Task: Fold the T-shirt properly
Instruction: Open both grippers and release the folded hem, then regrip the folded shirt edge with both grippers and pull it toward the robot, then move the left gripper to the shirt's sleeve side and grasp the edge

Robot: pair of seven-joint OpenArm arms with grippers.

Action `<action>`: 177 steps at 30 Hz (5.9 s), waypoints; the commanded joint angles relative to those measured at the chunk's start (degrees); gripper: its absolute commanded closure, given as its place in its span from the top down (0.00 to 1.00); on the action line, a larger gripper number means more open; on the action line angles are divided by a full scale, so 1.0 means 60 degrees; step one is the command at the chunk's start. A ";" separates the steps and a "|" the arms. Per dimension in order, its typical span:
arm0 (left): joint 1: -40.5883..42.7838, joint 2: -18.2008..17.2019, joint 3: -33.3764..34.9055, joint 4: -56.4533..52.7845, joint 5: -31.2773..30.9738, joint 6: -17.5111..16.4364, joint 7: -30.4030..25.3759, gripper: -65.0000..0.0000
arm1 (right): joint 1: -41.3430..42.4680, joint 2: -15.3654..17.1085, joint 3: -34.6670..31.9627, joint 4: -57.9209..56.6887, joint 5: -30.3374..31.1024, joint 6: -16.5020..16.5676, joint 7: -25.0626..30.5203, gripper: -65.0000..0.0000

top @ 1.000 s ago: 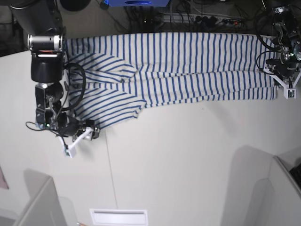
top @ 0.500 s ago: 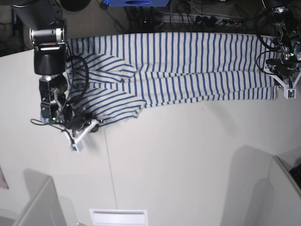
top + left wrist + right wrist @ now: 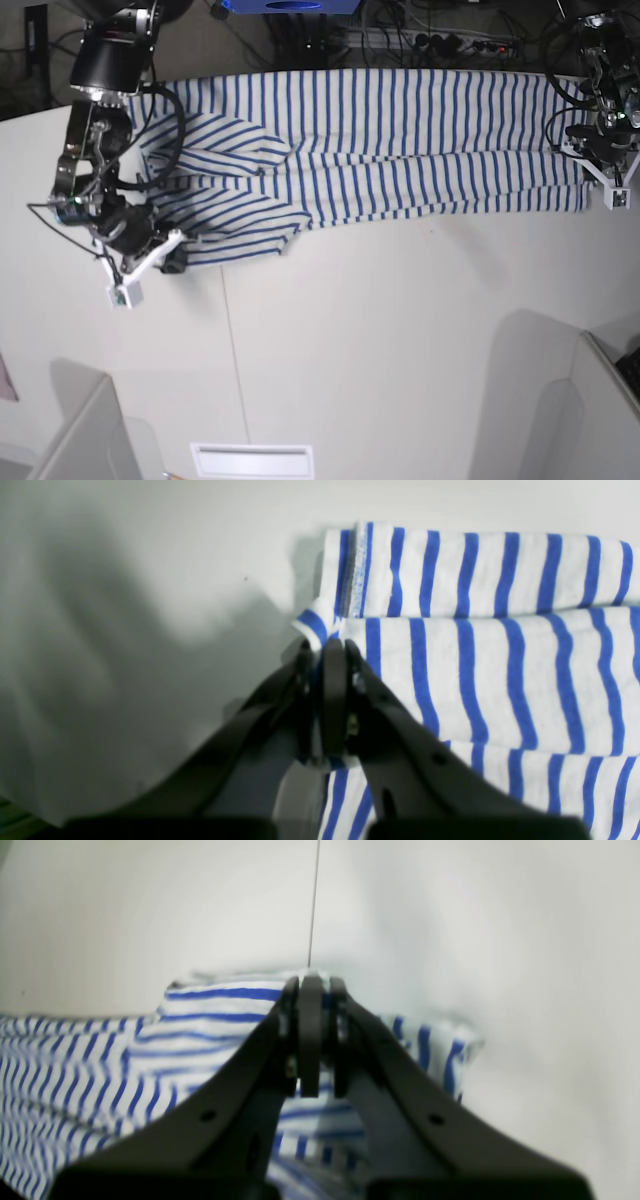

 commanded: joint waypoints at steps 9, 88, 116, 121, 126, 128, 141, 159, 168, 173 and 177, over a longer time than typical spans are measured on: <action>-0.0047 -0.0214 -0.0090 0.0148 0.0084 0.0073 -0.0113 0.00 | -0.2274 -0.0174 0.0663 0.2684 0.0703 0.0079 -0.0449 0.00; -0.0838 0.1441 -0.0427 -0.1170 0.0436 0.0146 0.0400 0.00 | -0.2260 0.1233 -0.0714 -0.0964 0.1377 0.0079 0.0576 0.00; -0.2978 0.0738 -0.0500 0.0119 0.0348 0.0058 0.1982 0.00 | -0.0736 0.0559 -0.0685 0.0091 0.1392 0.0079 0.0166 0.00; -0.2406 0.0328 -0.1379 0.0339 -0.1733 -0.0030 0.1953 0.00 | -0.1483 0.0573 -0.0627 0.1322 0.1963 0.0079 0.0195 0.00; -0.2304 0.0079 -0.2390 -0.0555 -0.2905 -0.0704 0.1938 0.37 | -0.1820 0.0573 -0.0627 0.1483 0.1934 0.0079 0.0254 0.00; -0.2348 0.0079 -0.2508 -0.0833 -0.2905 -0.0909 0.1909 0.69 | -0.1908 0.0573 -0.0656 0.1424 0.1934 0.0079 0.0254 0.00; -0.2963 -0.0566 -0.1262 -0.4306 -0.2920 -0.1495 -0.0157 1.00 | -0.2011 0.0515 -0.0641 0.1365 0.1934 0.0079 0.0254 0.00; -0.3139 -0.0522 -0.0134 -0.5376 -0.2934 -0.1495 -0.0494 0.14 | -0.2348 0.0500 -0.0612 0.1395 0.1934 0.0079 0.0269 0.00; -0.2846 -0.0888 -0.0207 -0.4467 -0.2920 -0.1495 -0.0567 0.00 | -0.2348 0.0500 -0.0612 0.1380 0.1978 0.0079 0.0269 0.00; -0.1937 -0.0844 -0.0163 -0.2211 -0.2876 -0.1422 -0.0567 0.00 | -0.2348 0.0500 -0.0612 0.1380 0.1993 0.0079 0.0269 0.00; -0.1337 -0.0170 -0.0149 -0.0731 -0.1777 -0.1275 -0.0567 0.00 | -0.2348 0.0500 -0.0612 0.1380 0.1993 0.0079 0.0269 0.00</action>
